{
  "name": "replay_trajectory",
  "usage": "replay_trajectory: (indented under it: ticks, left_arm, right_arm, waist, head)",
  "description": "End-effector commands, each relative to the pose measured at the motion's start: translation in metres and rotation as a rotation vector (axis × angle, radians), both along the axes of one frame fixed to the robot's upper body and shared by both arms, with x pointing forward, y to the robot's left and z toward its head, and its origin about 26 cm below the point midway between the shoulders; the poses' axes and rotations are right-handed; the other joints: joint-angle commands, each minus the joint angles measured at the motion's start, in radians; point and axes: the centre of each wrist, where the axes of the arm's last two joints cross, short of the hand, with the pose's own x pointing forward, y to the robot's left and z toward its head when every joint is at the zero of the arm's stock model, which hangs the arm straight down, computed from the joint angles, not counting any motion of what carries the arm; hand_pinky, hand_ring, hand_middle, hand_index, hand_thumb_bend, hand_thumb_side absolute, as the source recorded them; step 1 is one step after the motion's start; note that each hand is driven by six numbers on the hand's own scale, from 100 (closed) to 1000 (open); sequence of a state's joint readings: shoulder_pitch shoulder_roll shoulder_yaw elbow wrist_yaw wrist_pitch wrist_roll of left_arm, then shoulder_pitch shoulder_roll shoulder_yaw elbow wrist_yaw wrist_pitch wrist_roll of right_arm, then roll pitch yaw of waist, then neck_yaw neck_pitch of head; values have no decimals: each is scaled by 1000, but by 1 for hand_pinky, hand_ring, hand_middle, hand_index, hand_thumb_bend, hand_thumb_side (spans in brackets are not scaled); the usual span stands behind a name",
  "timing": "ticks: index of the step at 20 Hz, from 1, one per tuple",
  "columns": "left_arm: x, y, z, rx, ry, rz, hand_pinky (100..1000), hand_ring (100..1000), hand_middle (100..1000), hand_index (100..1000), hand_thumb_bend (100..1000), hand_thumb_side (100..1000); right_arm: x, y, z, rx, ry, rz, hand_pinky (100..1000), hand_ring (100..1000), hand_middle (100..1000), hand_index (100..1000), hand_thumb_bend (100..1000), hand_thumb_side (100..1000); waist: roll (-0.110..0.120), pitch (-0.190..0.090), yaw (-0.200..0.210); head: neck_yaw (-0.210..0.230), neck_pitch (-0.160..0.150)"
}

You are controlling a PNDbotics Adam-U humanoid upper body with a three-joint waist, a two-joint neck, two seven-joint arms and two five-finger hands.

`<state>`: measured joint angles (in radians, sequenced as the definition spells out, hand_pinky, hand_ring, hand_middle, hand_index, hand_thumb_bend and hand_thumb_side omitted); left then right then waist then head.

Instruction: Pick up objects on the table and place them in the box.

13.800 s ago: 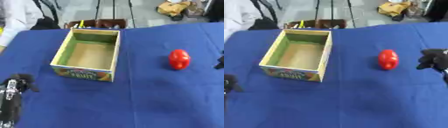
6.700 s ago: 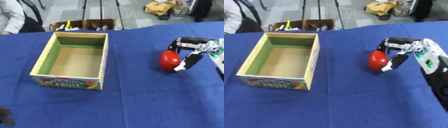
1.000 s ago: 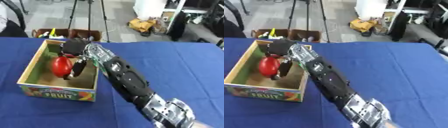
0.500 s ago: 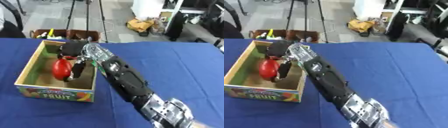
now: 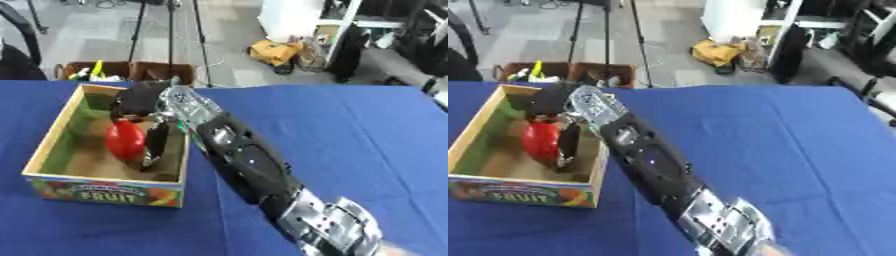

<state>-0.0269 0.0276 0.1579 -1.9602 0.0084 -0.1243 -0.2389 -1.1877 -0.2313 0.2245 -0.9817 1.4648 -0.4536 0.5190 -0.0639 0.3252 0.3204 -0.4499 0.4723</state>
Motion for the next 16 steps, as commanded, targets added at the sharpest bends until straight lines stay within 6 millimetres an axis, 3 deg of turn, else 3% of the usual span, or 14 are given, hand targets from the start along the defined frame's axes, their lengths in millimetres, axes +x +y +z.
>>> replay_trajectory:
  ticks: [1, 9, 16]
  left_arm:
    - [-1, 2, 6, 17, -19, 2, 409, 347, 459, 568, 100, 814]
    - [-2, 5, 5, 14, -10, 18, 409, 346, 458, 567, 100, 812]
    - [-3, 6, 4, 4, -16, 29, 409, 344, 457, 566, 100, 808]
  right_arm:
    - [-8, -6, 32, 60, -80, 21, 753, 945, 903, 861, 702, 594]
    - [-26, -33, 71, 259, -178, 48, 744, 900, 870, 860, 853, 630]
    - [-48, -77, 93, 399, -269, 33, 727, 863, 841, 865, 852, 649]
  waist:
    - [10, -26, -2]
    - [14, -43, -23]
    - [34, -48, -35]
  head:
    - [-2, -9]
    - [35, 13]
    - [131, 25]
